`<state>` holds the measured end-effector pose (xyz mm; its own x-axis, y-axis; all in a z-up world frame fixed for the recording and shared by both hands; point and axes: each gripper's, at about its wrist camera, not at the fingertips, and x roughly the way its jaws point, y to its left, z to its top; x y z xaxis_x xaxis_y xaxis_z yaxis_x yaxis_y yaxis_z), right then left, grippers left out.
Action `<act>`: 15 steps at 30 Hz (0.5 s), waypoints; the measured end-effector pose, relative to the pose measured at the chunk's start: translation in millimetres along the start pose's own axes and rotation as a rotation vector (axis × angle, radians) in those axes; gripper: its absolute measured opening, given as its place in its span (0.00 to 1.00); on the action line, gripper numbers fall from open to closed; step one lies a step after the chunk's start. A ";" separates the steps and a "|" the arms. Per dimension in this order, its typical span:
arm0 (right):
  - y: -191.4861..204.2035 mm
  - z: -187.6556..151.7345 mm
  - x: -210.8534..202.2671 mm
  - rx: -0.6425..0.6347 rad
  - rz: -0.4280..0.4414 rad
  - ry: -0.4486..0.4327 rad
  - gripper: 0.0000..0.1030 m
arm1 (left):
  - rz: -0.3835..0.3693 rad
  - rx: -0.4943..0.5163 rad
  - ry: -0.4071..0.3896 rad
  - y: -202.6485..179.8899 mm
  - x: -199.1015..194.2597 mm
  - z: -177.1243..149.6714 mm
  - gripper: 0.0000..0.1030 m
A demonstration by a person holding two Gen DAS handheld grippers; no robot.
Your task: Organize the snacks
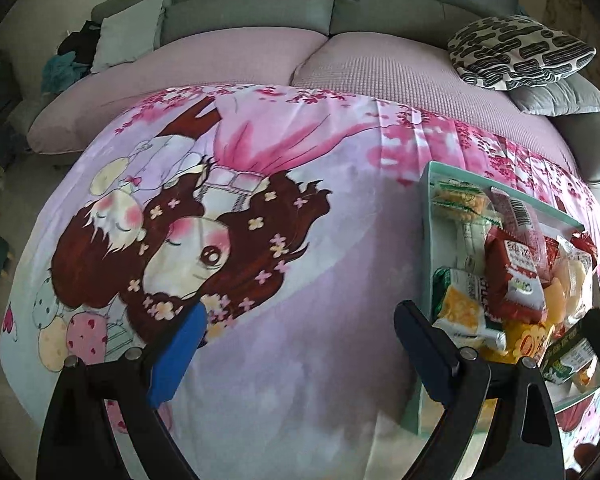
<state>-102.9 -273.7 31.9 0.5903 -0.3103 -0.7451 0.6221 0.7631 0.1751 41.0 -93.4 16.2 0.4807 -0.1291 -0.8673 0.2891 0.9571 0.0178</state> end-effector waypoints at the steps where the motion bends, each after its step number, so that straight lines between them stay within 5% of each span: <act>1: -0.3 -0.1 -0.9 0.004 0.001 -0.004 1.00 | 0.002 0.000 -0.002 1.8 -1.0 -1.4 0.92; 15: 15.0 -26.6 -23.8 -0.016 0.014 -0.044 1.00 | 0.066 -0.015 0.004 23.0 -16.4 -30.9 0.92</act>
<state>-121.2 -239.8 35.1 0.6212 -0.3245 -0.7133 0.6058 0.7762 0.1746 14.2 -61.3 15.4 0.4950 -0.0647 -0.8665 0.2449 0.9672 0.0677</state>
